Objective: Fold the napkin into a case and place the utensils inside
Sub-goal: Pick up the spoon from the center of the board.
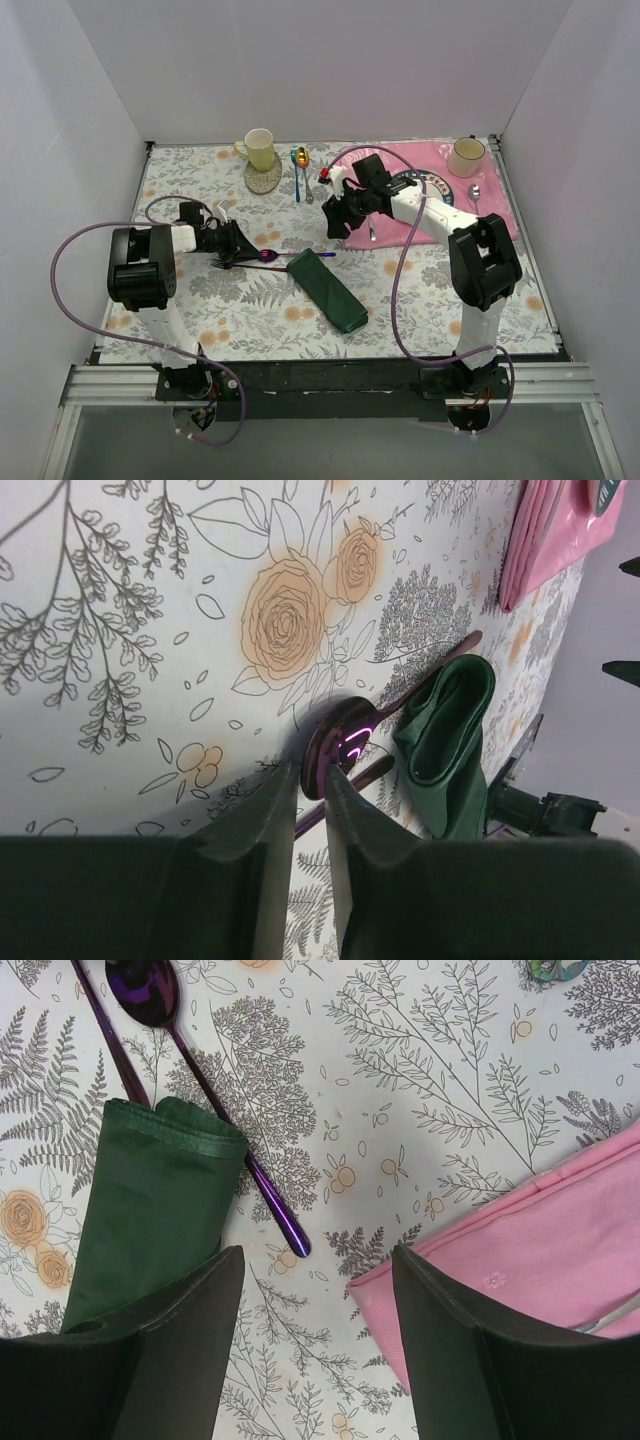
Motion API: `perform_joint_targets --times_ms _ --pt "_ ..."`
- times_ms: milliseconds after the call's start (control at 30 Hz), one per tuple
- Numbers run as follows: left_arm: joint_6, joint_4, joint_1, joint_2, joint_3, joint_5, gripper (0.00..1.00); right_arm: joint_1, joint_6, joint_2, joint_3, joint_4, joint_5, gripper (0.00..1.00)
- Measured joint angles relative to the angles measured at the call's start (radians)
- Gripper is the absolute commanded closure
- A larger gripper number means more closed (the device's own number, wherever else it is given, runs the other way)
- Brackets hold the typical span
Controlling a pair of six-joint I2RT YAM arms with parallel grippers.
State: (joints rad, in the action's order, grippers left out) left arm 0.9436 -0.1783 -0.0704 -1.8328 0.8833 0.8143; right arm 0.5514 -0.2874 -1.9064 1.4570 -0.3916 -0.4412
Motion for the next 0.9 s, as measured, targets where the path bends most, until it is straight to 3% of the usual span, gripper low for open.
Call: perform_joint_targets --times_ms 100,200,600,800,900 --pt "0.026 0.007 -0.012 -0.039 0.019 0.034 0.86 -0.003 0.0 0.0 0.0 0.0 -0.005 0.29" --pt "0.04 0.008 -0.019 -0.068 0.037 0.059 1.0 -0.01 0.0 0.0 0.0 0.0 -0.007 0.29" --pt "-0.014 -0.01 -0.09 -0.085 0.083 0.084 1.0 -0.034 -0.002 -0.004 0.029 0.001 -0.019 0.17" --pt "-0.131 -0.088 -0.198 -0.073 0.256 0.099 1.0 -0.04 0.0 -0.007 0.05 0.009 -0.059 0.05" --pt "-0.219 -0.139 -0.209 -0.038 0.331 0.126 1.0 -0.041 -0.002 -0.002 0.058 0.007 -0.094 0.04"
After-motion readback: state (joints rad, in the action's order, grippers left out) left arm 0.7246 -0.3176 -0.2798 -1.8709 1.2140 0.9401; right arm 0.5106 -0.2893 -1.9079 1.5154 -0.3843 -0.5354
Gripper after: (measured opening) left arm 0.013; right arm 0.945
